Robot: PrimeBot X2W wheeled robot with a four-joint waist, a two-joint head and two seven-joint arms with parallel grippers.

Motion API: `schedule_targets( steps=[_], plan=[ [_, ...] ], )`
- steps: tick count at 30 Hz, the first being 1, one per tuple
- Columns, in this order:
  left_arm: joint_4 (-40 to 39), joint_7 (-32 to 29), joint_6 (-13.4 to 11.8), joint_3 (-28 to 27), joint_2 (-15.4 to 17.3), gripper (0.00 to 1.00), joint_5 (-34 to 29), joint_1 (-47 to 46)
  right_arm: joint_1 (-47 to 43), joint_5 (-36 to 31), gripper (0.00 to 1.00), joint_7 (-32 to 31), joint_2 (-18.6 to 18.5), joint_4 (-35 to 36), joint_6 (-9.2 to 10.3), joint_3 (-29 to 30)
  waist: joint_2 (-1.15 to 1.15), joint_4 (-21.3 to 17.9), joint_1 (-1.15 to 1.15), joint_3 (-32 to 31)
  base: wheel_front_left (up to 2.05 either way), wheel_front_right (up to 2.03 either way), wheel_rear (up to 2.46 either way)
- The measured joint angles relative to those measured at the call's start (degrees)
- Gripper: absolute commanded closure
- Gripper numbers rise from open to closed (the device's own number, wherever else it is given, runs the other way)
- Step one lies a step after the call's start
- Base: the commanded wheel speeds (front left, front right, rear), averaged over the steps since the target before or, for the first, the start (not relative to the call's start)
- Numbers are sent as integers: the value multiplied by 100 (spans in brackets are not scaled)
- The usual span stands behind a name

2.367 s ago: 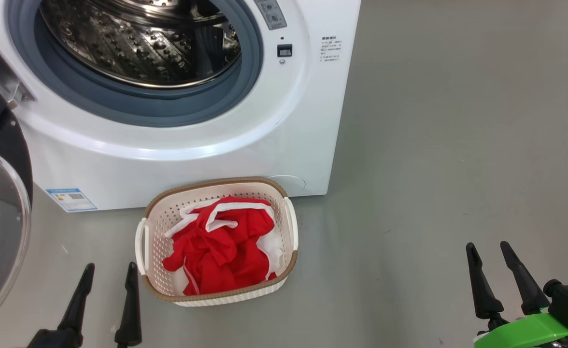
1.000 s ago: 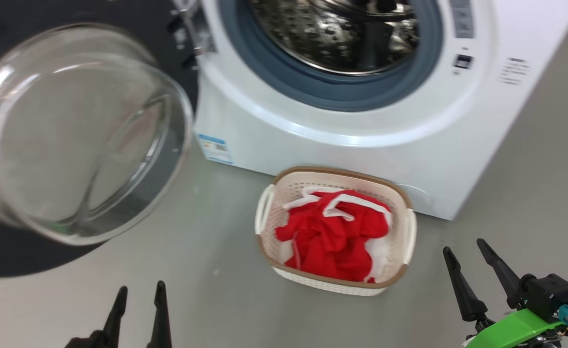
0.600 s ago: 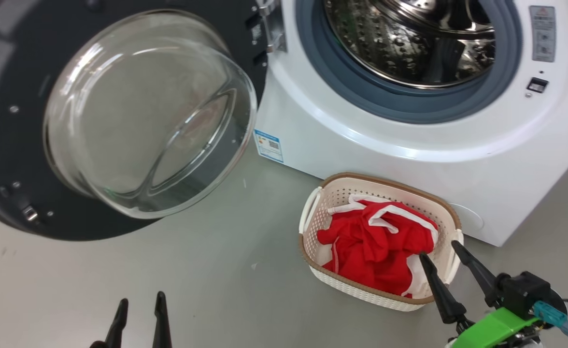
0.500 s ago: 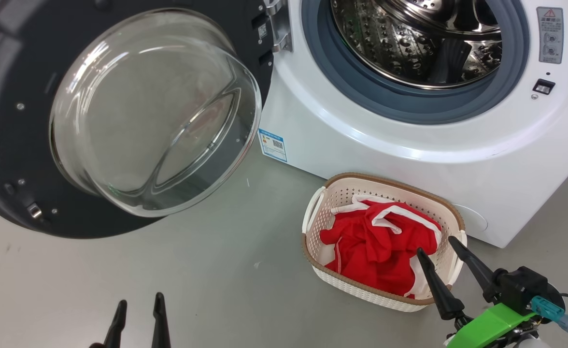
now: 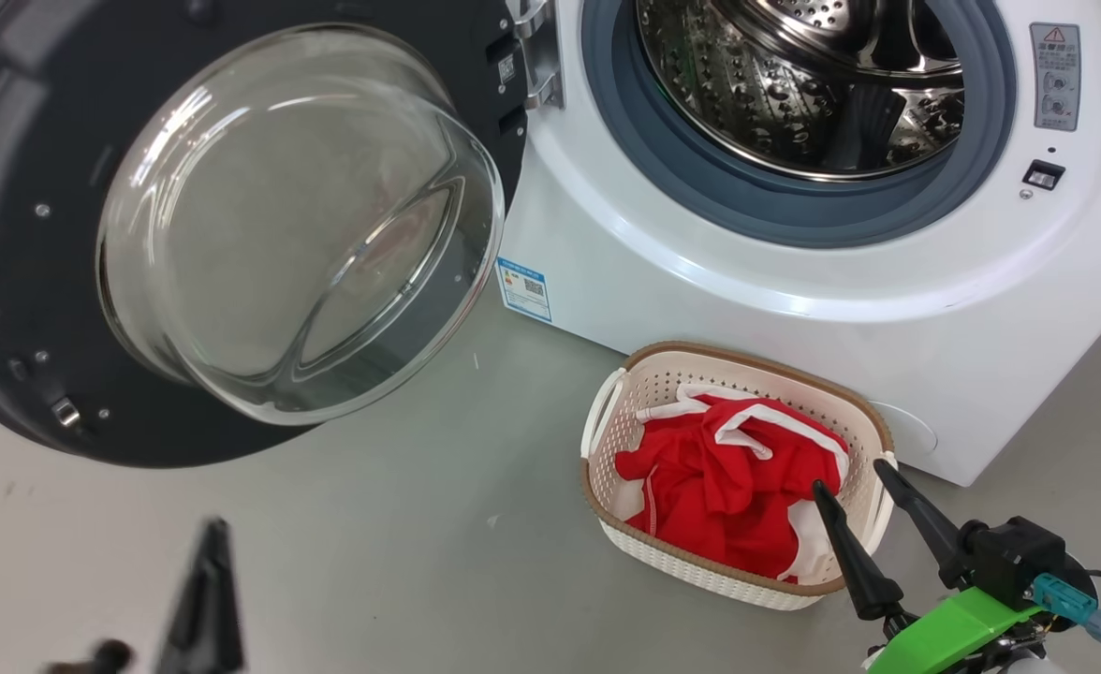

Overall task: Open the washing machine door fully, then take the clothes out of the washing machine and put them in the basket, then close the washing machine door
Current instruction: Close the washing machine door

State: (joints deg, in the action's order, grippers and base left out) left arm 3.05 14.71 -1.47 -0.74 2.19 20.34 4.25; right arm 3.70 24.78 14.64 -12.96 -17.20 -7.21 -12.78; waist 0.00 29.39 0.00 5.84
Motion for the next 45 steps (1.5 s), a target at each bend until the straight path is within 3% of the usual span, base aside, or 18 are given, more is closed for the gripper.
schedule_targets(
  steps=[3,5,8,12,16,23,27,32,45],
  plan=[
    [-272,1,204,-331,-3,100,-157,-143,-60,-2,0,0,57,15,0,62,0,-11,0,-29,0,0,0],
    [-681,1,515,-887,47,100,-337,-591,-225,-9,0,0,151,49,0,180,0,-34,0,-63,0,0,0],
    [-848,2,634,-1182,178,100,-366,-959,-311,-13,0,0,205,71,0,266,0,-47,0,-72,0,0,0],
    [-867,2,814,-1507,740,100,-313,-1712,-409,-44,0,0,286,140,0,381,0,-60,0,-45,0,0,0],
    [-464,9,857,-1751,1305,100,169,-2562,-424,-75,0,0,316,197,0,430,0,-96,0,19,0,0,0],
    [1244,-21,862,-1924,2338,100,1418,-3901,-411,-78,0,0,314,223,0,425,0,-214,0,183,0,0,0],
    [2348,-479,862,-1711,2765,100,2145,-4485,-374,-92,0,0,304,234,0,423,0,-261,0,294,0,0,0],
    [3467,-1518,861,-1429,2978,100,3044,-5111,-323,-115,0,0,277,240,0,408,0,-291,0,454,0,0,0],
    [4893,-3619,861,-1024,3323,100,3964,-5788,-109,-115,0,0,179,276,0,386,0,-424,0,818,0,0,0]
  ],
)
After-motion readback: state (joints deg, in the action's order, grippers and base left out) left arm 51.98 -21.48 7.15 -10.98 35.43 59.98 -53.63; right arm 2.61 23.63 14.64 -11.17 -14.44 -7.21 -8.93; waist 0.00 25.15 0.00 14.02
